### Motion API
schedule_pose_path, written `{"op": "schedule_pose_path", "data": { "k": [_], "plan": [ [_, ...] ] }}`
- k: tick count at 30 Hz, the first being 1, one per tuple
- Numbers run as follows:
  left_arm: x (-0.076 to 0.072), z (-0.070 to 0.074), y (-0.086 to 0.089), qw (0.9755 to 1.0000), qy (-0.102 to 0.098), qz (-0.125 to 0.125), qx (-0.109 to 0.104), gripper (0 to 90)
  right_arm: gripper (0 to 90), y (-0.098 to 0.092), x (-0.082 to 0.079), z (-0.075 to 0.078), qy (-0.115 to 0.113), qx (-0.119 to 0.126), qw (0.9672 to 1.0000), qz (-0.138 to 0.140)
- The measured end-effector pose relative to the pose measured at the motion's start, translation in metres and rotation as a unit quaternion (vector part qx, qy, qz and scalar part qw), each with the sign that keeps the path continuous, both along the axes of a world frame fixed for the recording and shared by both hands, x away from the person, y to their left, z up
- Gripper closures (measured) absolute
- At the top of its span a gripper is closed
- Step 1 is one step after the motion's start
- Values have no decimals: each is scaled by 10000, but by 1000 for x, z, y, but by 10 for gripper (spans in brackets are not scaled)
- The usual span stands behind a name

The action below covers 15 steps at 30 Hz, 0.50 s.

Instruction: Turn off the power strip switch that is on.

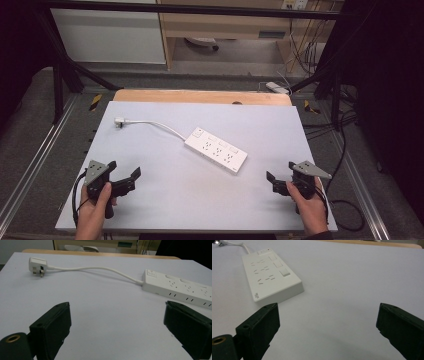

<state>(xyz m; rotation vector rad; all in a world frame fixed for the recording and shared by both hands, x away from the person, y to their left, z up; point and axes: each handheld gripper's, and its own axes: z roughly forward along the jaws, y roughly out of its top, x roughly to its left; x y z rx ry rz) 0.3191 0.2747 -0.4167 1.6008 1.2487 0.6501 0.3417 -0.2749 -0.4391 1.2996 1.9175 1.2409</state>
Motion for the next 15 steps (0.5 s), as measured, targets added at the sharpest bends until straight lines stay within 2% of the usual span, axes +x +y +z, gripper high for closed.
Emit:
{"op": "schedule_pose_path", "data": {
  "k": [6,15],
  "plan": [
    [0,0,-2,10000,-16,-62,25,72,55,0,-1,4,-140,111,9998,40],
    [-1,0,-3,9999,-14,-149,61,64,43,3,-1,8,-195,223,9995,121]
  ]
}}
